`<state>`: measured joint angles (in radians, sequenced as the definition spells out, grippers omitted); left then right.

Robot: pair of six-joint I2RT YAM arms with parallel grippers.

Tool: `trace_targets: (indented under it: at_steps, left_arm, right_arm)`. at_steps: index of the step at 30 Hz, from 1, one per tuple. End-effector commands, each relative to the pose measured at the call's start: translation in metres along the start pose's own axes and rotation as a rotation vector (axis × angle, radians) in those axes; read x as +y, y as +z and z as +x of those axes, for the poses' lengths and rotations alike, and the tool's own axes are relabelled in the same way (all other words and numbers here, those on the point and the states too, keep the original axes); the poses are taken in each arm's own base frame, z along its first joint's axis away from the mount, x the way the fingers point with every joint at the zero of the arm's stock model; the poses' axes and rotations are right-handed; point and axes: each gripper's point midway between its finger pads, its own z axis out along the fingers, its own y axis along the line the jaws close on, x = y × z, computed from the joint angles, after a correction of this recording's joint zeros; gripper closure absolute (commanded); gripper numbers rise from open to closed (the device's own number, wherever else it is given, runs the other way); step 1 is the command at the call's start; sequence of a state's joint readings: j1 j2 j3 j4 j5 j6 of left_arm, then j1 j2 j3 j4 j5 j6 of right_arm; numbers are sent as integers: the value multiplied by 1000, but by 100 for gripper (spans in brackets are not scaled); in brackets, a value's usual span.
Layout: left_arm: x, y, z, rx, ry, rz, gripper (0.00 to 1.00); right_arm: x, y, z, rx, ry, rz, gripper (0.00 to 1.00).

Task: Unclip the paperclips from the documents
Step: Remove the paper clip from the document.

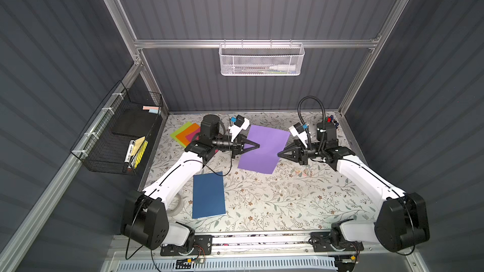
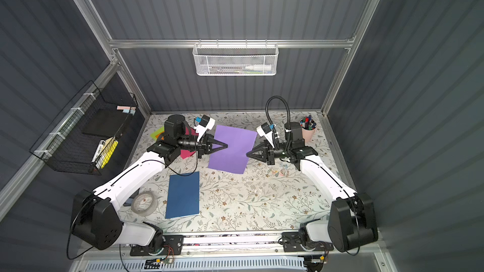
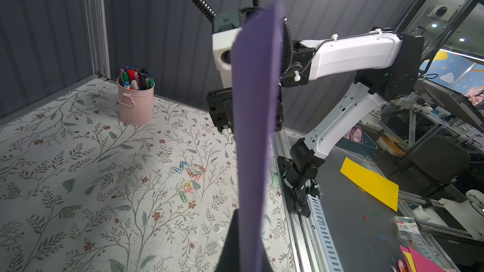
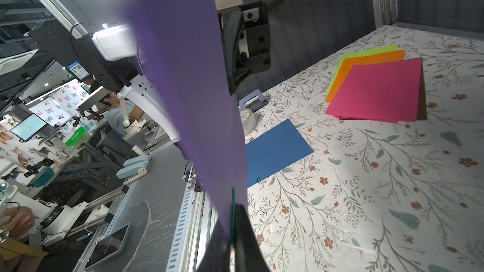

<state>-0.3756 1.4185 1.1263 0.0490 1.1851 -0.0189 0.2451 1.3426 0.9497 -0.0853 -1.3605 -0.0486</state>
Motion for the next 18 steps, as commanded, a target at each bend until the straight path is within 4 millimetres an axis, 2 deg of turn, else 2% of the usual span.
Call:
trace_targets:
  at_steps: [1, 11, 18]
  left_arm:
    - [-3, -5, -5, -3, 24, -18, 100]
    - [1, -10, -12, -10, 31, -46, 100]
    - [1, -14, -15, -16, 41, -50, 100]
  right_arm:
    - [1, 1, 3, 6, -12, 6, 94]
    - [-6, -1, 5, 14, -4, 51, 95]
    - [-10, -1, 5, 16, 9, 61, 92]
